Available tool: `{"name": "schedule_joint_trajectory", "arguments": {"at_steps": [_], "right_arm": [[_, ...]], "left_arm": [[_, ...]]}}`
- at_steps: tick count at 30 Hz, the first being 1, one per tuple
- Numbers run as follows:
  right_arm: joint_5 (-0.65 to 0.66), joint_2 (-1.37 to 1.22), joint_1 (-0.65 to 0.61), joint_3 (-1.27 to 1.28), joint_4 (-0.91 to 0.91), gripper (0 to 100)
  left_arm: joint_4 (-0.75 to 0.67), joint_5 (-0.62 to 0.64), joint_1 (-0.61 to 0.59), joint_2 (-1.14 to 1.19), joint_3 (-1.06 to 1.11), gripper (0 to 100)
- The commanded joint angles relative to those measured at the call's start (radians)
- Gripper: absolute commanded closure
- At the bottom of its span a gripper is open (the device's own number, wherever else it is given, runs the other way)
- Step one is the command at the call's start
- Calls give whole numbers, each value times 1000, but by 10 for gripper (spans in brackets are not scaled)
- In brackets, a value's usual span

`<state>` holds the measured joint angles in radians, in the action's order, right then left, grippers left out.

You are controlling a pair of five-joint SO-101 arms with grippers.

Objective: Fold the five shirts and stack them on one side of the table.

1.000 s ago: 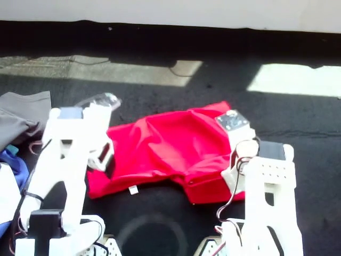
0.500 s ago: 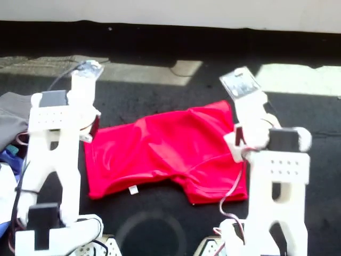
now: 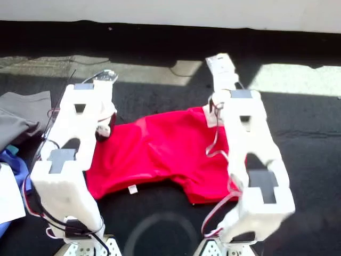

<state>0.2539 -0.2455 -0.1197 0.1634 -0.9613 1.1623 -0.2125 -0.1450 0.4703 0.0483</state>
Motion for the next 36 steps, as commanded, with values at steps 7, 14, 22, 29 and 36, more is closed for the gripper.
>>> {"name": "schedule_joint_trajectory", "arguments": {"at_steps": [7,14,22,29,36], "right_arm": [[-12,-363,136,-409,-18,992],[-12,-390,139,-615,-183,992],[-9,-389,133,-863,-458,992],[-6,-387,131,-1079,-677,992],[-12,-361,84,-1290,-805,992]], "left_arm": [[130,0,-68,400,-700,992],[446,5,-65,743,-1365,992],[612,8,-68,783,-1685,992],[615,40,-67,545,-1412,992],[612,32,-62,213,-843,991]]}}
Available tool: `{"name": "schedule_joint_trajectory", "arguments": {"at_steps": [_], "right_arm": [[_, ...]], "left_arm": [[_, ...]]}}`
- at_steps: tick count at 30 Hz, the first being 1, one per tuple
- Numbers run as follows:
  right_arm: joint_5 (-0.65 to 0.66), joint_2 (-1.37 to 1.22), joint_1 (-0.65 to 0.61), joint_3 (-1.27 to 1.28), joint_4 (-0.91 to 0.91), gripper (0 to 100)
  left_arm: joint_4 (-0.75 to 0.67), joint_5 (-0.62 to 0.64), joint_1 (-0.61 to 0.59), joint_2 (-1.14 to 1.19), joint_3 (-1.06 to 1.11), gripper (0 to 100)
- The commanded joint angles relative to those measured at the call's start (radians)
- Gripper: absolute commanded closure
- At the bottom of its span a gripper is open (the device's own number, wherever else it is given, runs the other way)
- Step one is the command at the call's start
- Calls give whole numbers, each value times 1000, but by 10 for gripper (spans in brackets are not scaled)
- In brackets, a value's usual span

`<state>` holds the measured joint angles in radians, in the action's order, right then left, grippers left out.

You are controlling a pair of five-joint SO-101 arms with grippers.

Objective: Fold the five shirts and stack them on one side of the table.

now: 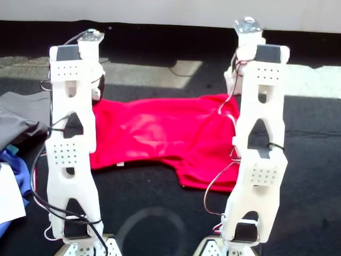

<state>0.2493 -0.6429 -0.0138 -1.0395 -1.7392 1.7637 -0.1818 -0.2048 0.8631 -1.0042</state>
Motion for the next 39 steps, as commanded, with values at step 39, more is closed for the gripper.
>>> {"name": "schedule_joint_trajectory", "arguments": {"at_steps": [39], "right_arm": [[180,1110,-159,2046,843,967]], "left_arm": [[-905,11,-107,-805,1504,992]]}}
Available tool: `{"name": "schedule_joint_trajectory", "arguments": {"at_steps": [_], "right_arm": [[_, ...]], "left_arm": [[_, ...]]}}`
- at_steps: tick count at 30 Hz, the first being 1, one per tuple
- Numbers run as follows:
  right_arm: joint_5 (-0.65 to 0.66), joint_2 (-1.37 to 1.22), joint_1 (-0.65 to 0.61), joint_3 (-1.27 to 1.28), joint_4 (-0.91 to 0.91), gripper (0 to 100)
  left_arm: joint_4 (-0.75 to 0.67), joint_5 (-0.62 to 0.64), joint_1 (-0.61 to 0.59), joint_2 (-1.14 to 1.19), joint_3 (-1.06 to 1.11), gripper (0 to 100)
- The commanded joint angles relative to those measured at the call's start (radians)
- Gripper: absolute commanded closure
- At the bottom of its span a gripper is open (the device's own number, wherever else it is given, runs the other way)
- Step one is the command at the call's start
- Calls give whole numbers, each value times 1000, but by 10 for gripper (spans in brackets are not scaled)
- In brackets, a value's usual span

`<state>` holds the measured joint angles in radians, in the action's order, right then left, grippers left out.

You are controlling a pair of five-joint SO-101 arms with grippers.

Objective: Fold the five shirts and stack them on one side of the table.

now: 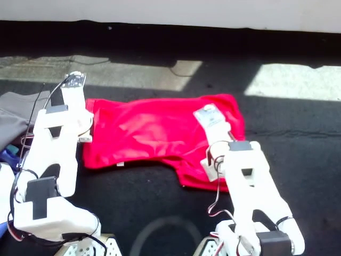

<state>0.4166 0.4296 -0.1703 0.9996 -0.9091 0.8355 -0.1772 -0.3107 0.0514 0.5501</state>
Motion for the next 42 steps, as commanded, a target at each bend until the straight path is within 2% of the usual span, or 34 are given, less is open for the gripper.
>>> {"name": "schedule_joint_trajectory", "arguments": {"at_steps": [1,5,11,18,22,27,30,37,42], "right_arm": [[12,38,-2,8,13,951],[12,38,-28,8,13,936],[8,36,-165,7,19,936],[8,36,-205,8,19,936],[12,36,-223,10,13,936],[12,36,-311,12,-13,936],[12,36,-349,12,-15,936],[11,35,-349,10,-16,928],[12,36,-351,10,-76,827]], "left_arm": [[61,8,10,16,-65,992],[189,8,68,18,-110,992],[198,3,117,56,-102,992],[207,5,47,257,-265,992],[252,6,5,363,-440,992],[327,8,-31,435,-584,992],[376,8,-39,438,-610,992],[477,8,-31,360,-616,992],[555,6,-31,239,-607,992]]}}
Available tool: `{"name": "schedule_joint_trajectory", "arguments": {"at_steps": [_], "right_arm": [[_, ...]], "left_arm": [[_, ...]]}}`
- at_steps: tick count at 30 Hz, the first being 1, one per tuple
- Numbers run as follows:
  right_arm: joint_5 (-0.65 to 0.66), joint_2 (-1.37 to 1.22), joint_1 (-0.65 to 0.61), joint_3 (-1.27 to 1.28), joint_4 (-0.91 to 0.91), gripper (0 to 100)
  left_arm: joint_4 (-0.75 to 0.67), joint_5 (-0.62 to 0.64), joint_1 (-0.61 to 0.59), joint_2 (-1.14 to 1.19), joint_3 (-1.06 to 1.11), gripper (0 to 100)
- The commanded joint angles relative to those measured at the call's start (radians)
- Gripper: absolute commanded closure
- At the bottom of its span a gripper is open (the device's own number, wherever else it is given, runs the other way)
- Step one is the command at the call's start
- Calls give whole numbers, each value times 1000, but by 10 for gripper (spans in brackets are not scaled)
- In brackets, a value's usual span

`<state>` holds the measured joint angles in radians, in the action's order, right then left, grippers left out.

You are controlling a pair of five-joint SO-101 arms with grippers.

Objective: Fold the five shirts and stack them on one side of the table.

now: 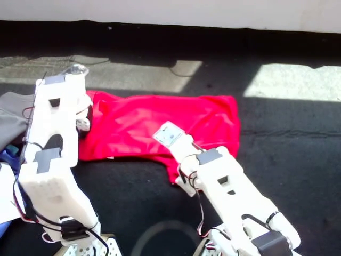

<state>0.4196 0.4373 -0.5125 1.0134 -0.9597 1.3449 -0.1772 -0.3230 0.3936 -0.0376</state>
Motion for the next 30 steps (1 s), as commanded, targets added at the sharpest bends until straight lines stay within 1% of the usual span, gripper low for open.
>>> {"name": "schedule_joint_trajectory", "arguments": {"at_steps": [1,4,7,12,15,18,20,21,22,24,25,30], "right_arm": [[11,28,-8,-4,-27,813],[26,28,-8,-2,-28,811],[95,27,-10,35,-25,811],[167,27,-7,127,-19,811],[175,21,13,137,7,811],[176,-47,54,131,59,826],[178,-120,81,110,97,908],[178,-153,93,90,101,964],[178,-183,104,61,97,998],[178,-219,117,2,71,981],[178,-219,122,-27,53,991],[178,-143,130,-211,-88,993]], "left_arm": [[63,6,-19,-125,-19,992],[101,6,-19,-173,-19,992],[112,6,-19,-186,-18,992],[61,6,-10,-186,58,992],[28,6,1,-186,101,992],[18,6,15,-194,122,992],[23,6,18,-197,122,992],[25,6,18,-197,122,992],[25,6,15,-197,122,992],[25,6,13,-197,127,992],[25,6,13,-197,133,992],[17,6,18,-188,159,992]]}}
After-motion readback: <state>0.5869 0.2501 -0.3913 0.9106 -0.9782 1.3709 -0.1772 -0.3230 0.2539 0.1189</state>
